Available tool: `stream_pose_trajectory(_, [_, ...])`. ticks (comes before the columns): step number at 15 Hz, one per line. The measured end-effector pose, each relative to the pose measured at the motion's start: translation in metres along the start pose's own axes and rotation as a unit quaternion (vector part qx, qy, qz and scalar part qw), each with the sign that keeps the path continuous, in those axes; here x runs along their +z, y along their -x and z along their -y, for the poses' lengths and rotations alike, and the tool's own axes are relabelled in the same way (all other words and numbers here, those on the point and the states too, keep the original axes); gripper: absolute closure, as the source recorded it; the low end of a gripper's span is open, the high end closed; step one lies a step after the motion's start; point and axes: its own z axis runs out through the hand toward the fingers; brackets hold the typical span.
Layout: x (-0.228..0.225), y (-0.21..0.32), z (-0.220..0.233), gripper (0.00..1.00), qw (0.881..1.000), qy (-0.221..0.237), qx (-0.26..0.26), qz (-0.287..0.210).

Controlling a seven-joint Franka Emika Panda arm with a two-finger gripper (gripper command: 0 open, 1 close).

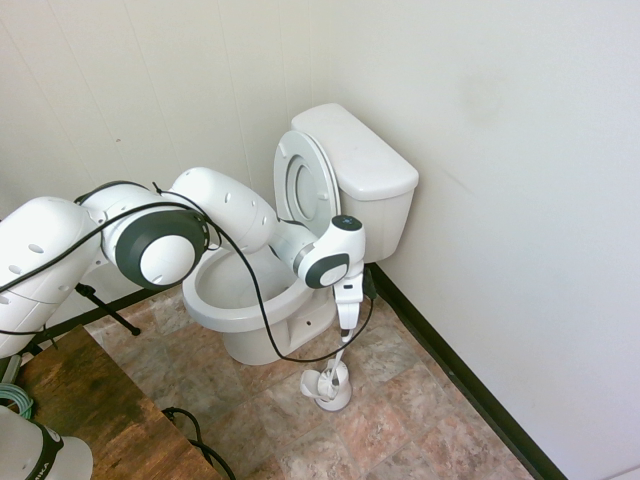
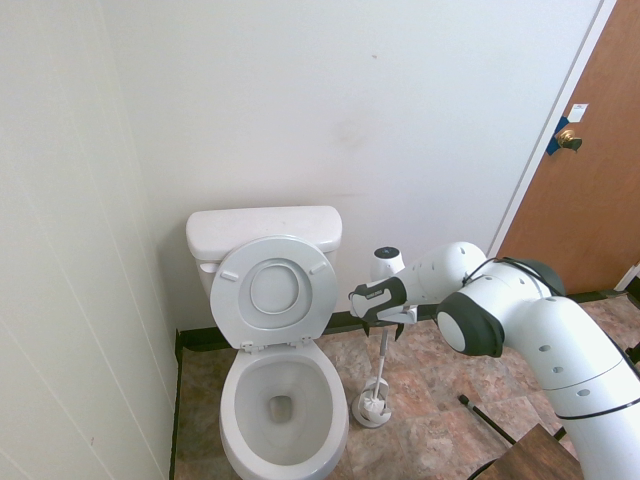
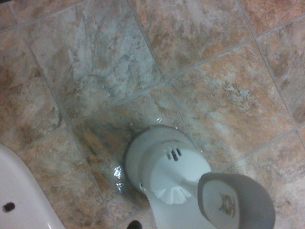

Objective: Clean the toilet

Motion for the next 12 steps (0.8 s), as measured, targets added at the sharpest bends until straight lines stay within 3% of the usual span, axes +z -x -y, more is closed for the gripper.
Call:
stream_pose_trajectory(11, [0.041, -0.005, 0.019, 0.00, 0.999, 0.033, 0.005, -0.002])
stream_pose_trajectory(12, [0.042, -0.007, 0.020, 1.00, 0.999, 0.035, 0.006, -0.001])
